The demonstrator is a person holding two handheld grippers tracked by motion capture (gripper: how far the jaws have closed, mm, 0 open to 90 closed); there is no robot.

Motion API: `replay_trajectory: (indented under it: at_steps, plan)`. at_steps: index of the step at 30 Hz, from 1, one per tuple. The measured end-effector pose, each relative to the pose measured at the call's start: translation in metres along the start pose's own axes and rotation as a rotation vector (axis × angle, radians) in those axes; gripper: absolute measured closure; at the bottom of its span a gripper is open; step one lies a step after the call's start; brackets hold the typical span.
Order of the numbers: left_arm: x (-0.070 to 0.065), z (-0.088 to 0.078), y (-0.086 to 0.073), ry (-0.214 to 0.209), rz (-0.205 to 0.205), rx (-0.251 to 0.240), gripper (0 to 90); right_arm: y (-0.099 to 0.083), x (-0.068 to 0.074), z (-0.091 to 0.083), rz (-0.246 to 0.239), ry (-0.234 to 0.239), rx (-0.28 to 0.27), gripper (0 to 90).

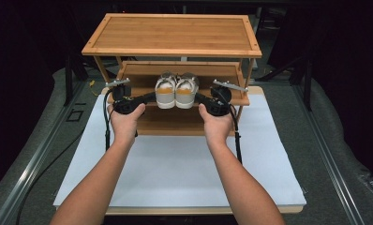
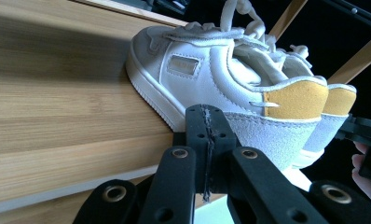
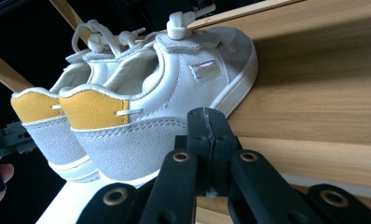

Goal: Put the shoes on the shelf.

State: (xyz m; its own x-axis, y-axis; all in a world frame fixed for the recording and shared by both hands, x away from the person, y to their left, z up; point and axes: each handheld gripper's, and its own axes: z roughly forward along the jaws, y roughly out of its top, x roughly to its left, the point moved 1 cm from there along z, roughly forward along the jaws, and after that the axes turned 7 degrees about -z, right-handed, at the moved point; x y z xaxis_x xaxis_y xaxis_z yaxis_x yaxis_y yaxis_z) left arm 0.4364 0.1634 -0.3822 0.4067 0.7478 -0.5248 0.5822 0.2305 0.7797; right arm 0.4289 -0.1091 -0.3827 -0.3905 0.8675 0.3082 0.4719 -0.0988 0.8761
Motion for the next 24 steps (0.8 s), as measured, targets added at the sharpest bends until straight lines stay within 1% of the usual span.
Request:
replay_trajectory:
  at_steps: [7, 8, 9, 13, 18, 20, 22, 23, 24]
  plan:
    - [0.002, 0.005, 0.003, -0.004, -0.004, -0.003, 89.8, 0.004, -0.004, 0.006, 0.004, -0.002, -0.002, 90.0]
    - [0.002, 0.006, 0.003, -0.001, -0.006, -0.002, 89.8, 0.004, -0.004, 0.006, 0.002, -0.01, 0.01, 90.0]
    - [0.002, 0.006, 0.004, 0.001, -0.006, -0.003, 89.8, 0.005, -0.005, 0.007, 0.003, -0.004, 0.0, 90.0]
    - [0.004, 0.01, 0.008, 0.013, 0.003, 0.005, 89.8, 0.006, -0.006, 0.011, -0.003, -0.004, -0.001, 90.0]
    - [0.007, 0.014, 0.01, 0.003, -0.017, -0.004, 89.9, 0.009, -0.007, 0.016, -0.008, -0.008, -0.002, 90.0]
    - [0.008, 0.015, 0.01, 0.002, -0.016, -0.003, 89.9, 0.01, -0.008, 0.018, -0.007, -0.018, 0.0, 90.0]
    - [0.007, 0.017, 0.012, 0.011, -0.013, -0.002, 89.9, 0.011, -0.009, 0.019, -0.006, -0.021, -0.001, 90.0]
    - [0.007, 0.018, 0.012, 0.014, -0.012, 0.0, 89.8, 0.012, -0.009, 0.019, -0.006, -0.019, 0.011, 90.0]
    - [0.007, 0.019, 0.013, 0.016, -0.011, 0.0, 89.9, 0.012, -0.009, 0.02, -0.008, -0.022, 0.003, 90.0]
